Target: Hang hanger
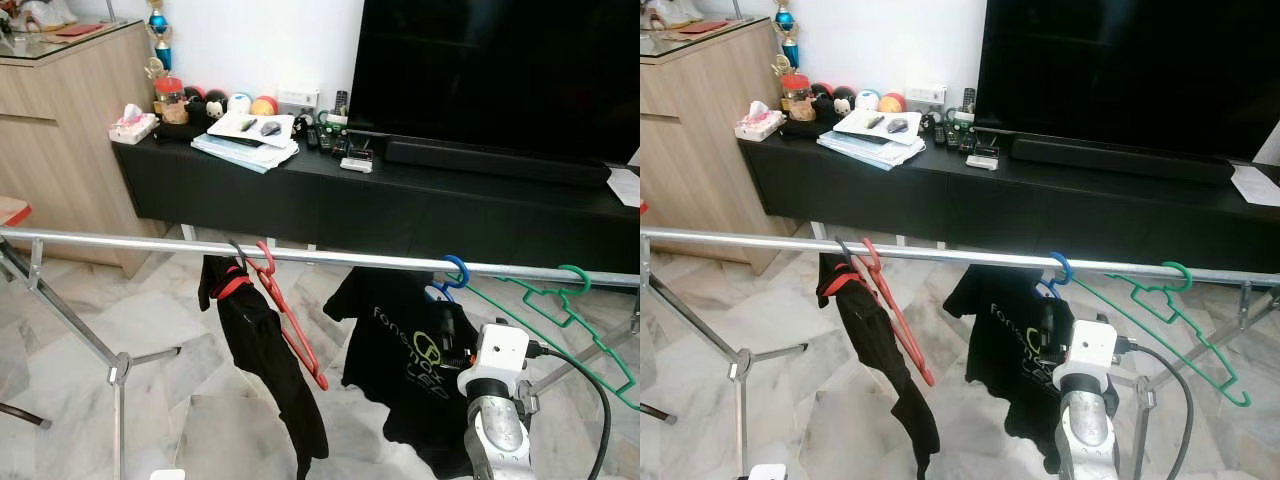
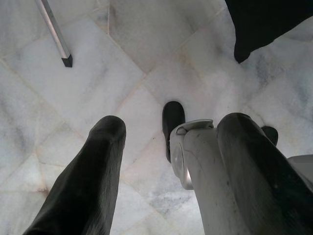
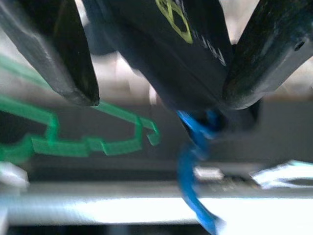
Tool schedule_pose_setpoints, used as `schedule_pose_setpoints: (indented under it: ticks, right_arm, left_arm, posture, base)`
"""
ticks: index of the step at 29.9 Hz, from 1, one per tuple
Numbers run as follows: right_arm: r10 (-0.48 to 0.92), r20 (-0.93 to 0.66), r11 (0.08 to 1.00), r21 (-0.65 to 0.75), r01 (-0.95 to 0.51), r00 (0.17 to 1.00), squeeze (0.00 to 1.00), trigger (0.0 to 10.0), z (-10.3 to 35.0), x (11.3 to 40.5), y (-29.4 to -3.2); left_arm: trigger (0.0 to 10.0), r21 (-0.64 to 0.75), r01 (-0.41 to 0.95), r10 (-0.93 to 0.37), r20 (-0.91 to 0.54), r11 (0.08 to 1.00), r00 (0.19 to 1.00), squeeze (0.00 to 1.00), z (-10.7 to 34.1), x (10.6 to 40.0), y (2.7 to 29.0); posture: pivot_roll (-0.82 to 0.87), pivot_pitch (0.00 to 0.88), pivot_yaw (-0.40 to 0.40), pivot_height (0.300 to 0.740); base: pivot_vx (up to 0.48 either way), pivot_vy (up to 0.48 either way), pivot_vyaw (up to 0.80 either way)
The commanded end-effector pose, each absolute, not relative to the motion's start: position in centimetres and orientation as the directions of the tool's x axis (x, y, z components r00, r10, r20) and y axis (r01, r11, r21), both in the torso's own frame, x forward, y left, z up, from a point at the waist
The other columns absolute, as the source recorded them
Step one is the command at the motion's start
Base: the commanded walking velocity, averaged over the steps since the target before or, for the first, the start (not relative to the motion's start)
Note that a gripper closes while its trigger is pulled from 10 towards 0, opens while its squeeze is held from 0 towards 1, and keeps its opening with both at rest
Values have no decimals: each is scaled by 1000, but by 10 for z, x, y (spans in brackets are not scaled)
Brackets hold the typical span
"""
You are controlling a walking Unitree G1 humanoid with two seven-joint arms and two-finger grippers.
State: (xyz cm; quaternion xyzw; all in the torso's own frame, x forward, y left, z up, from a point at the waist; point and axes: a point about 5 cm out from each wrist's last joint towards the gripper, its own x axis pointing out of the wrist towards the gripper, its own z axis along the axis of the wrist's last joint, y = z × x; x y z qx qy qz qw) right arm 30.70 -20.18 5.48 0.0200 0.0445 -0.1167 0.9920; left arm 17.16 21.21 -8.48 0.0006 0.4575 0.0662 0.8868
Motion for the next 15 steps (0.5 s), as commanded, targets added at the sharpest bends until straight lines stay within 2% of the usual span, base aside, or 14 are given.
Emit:
schedule_pose_setpoints:
  ticks: [1,9,13,15]
  right_arm:
    - [-258,-133,963,47,266,957,0,10000,58,312,-211]
    - [-141,-280,984,62,165,950,0,10000,60,332,-209]
    - [-51,-341,986,135,103,939,0,10000,59,340,-197]
    - [-14,-369,990,127,65,929,0,10000,57,341,-191]
  left_arm:
    - [10000,65,-127,126,-818,990,562,0,-86,169,213]
    - [10000,65,-133,129,-816,989,564,0,-85,170,214]
    - [10000,65,-135,131,-815,989,565,0,-85,171,214]
    - [10000,65,-137,131,-814,989,565,0,-85,172,214]
  posture:
    - [111,26,-53,740]
    - [113,33,-50,740]
    - [111,35,-49,740]
    - [115,39,-48,740]
  base:
    - [0,0,0]
    - [0,0,0]
    - [0,0,0]
    - [0,0,0]
